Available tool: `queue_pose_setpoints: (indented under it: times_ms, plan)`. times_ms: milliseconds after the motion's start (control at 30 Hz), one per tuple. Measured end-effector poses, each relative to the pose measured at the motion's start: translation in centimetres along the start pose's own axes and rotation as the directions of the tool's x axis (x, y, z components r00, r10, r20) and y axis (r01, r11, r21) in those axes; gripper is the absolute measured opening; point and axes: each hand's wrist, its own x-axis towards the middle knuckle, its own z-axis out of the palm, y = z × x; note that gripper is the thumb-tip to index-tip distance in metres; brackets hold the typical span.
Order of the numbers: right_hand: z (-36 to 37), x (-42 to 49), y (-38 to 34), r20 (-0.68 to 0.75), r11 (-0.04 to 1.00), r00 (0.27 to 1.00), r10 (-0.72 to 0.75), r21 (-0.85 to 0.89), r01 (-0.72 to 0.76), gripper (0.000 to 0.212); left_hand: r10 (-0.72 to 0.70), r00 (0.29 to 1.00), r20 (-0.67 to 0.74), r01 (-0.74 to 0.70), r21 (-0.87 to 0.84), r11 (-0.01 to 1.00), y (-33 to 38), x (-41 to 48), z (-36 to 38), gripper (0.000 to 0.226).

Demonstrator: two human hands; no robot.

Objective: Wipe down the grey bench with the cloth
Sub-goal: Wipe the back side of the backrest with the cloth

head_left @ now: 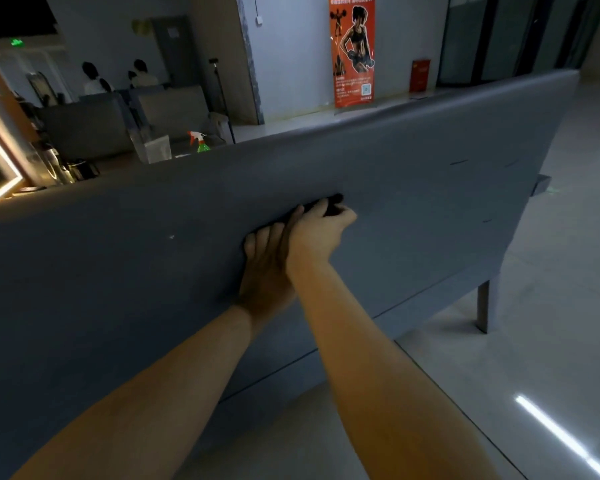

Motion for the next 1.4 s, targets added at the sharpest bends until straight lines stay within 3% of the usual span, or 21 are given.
queue_pose_setpoints:
  times_ms: [133,267,367,533,633,767,833,900,1033,1200,1400]
  plan:
    - [-2.1,0.7,0.3,0.169,0.992,0.985,0.030,-0.124,-0.009,0.014,0.009,1.000,0.006,-0.009,-0.015,1.000,0.0,-0.1,-0.1,0.081]
    - [-5.8,6.2,-3.4,-0.048,0.989,0.999,-0.019,0.148,0.026,0.015,0.013,0.998,0.058,-0.009,-0.076,0.997,0.6,0.0,-0.6,0.086]
    - [-5.8,7.4,-3.8,-0.045,0.961,0.999,0.009,0.278,0.004,0.019,0.011,0.999,0.037,-0.009,-0.058,0.998,0.6,0.0,-0.6,0.088]
    - [-1.5,2.6,0.2,0.043,0.983,0.991,-0.129,0.135,0.122,0.026,0.026,0.999,0.020,-0.027,0.077,0.997,0.3,0.1,0.2,0.087]
    - [-0.4,0.0,1.9,0.142,0.994,0.986,-0.085,0.086,0.073,0.026,0.012,1.000,-0.014,-0.010,0.159,0.987,-0.1,-0.1,0.3,0.074]
    - [-3.2,0.5,1.2,0.280,0.999,0.960,-0.008,-0.042,0.021,0.024,0.016,0.999,-0.042,-0.017,-0.030,0.999,0.1,-0.2,-0.2,0.081]
    - [-4.7,1.8,-0.3,0.204,0.997,0.977,-0.067,-0.034,0.075,0.022,0.027,1.000,0.004,-0.027,-0.102,0.994,0.2,-0.2,-0.7,0.093]
    - [-5.7,3.6,-1.8,0.034,0.992,0.992,-0.121,0.035,0.120,0.022,0.044,0.999,0.017,-0.041,-0.148,0.988,0.1,-0.2,-1.0,0.092]
    - [-5.2,4.6,-2.6,-0.086,0.989,0.995,-0.042,0.135,0.054,0.021,0.054,0.995,0.085,-0.038,-0.181,0.983,-0.1,-0.3,-1.1,0.082]
    - [-2.3,0.8,0.5,0.050,0.999,0.997,-0.052,0.011,0.052,0.020,0.021,0.997,0.068,-0.011,-0.144,0.989,-0.3,0.0,-0.7,0.089]
    - [-2.9,-1.4,1.4,0.251,0.993,0.963,0.101,-0.082,-0.083,0.019,-0.011,0.999,0.052,0.020,-0.173,0.985,-1.0,-0.8,-1.2,0.090]
